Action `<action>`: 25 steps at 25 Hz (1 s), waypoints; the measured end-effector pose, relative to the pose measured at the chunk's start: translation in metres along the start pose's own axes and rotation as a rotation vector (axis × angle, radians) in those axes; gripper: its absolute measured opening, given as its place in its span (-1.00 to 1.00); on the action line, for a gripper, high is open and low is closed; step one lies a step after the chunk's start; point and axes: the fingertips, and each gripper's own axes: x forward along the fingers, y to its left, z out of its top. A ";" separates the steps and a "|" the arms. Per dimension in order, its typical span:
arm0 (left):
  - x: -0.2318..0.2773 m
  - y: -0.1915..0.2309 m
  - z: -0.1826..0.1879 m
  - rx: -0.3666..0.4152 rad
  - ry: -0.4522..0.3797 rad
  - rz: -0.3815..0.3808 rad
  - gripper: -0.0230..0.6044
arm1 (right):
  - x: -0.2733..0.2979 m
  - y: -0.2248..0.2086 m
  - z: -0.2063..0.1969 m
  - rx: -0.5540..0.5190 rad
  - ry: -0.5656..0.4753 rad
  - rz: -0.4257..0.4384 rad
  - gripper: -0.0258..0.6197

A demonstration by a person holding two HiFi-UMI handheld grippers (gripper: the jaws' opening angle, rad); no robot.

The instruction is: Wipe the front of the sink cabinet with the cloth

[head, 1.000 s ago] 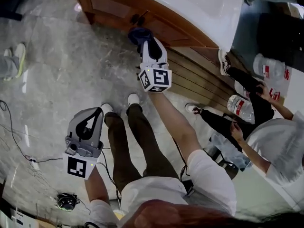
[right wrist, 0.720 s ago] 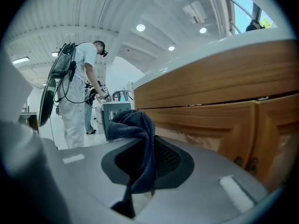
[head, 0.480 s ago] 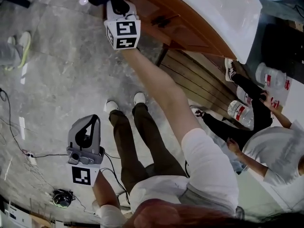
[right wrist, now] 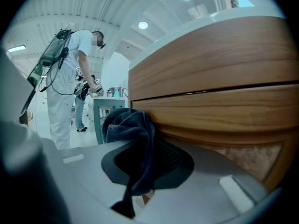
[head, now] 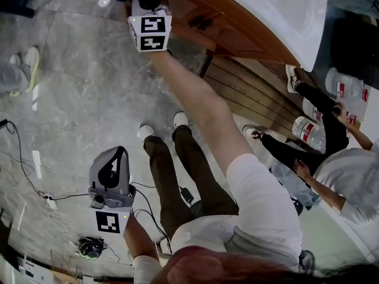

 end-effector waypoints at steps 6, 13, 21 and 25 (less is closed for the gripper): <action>0.011 -0.012 -0.001 0.006 0.001 -0.042 -0.92 | -0.056 -0.062 -0.018 0.048 0.013 -0.119 -0.74; 0.037 -0.034 0.000 0.014 -0.004 -0.103 -0.92 | -0.124 -0.125 -0.027 0.075 0.000 -0.210 -0.74; 0.052 -0.060 -0.002 0.020 -0.003 -0.168 -0.92 | -0.190 -0.183 -0.037 0.099 -0.005 -0.306 -0.74; 0.055 -0.072 -0.007 0.016 -0.002 -0.193 -0.92 | -0.226 -0.226 -0.047 0.098 0.013 -0.394 -0.74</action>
